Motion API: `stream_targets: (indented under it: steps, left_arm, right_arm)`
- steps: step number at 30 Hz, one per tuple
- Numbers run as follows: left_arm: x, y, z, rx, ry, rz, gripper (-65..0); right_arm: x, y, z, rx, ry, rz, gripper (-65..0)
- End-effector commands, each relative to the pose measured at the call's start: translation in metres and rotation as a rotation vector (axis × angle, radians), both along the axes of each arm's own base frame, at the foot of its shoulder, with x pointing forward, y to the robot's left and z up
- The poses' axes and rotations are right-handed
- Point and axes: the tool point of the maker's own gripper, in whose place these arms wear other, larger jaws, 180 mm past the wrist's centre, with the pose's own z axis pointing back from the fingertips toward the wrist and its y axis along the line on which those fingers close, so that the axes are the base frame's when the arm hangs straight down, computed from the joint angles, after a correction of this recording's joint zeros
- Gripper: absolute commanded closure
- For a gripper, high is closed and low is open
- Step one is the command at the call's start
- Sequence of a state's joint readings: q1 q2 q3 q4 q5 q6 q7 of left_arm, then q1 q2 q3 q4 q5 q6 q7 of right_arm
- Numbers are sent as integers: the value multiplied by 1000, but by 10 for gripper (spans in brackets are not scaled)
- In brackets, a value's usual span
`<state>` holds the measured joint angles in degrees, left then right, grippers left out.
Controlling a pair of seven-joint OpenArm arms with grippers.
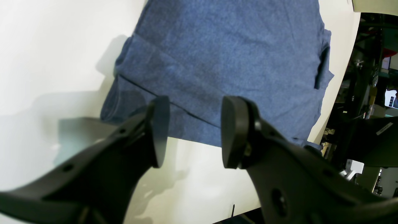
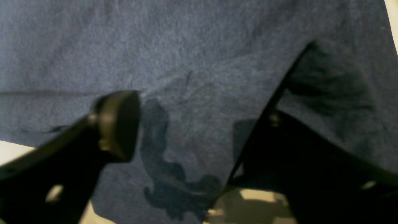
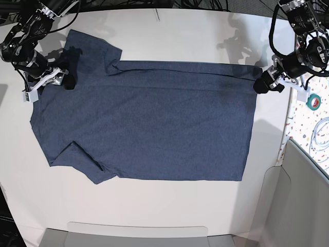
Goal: Layout the t-shirt on the table in an organized manner, then fold the t-shirt properly
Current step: 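Lift the grasped shirt edge and fold it over onto the shirt, then release the folded edge with the right gripper and raise it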
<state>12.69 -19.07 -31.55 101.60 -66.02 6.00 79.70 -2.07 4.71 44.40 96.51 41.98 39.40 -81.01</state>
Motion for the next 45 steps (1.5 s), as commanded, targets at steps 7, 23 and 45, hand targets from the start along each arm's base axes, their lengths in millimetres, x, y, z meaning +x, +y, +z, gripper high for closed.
stream_targets:
  steps: [7,23,45]
  left_arm:
    - [-20,3,-4,10,37,-10,-271]
    - [-32,3,-12,9,73,-12,-271]
    - [-32,3,-11,9,71,-12,-271]
  right_arm:
    - [-6,9,32,51,-136,30,-551]
    - [-106,21,-20,390,-33,-248,-550]
    - [-155,17,-37,405,140,-362,-550]
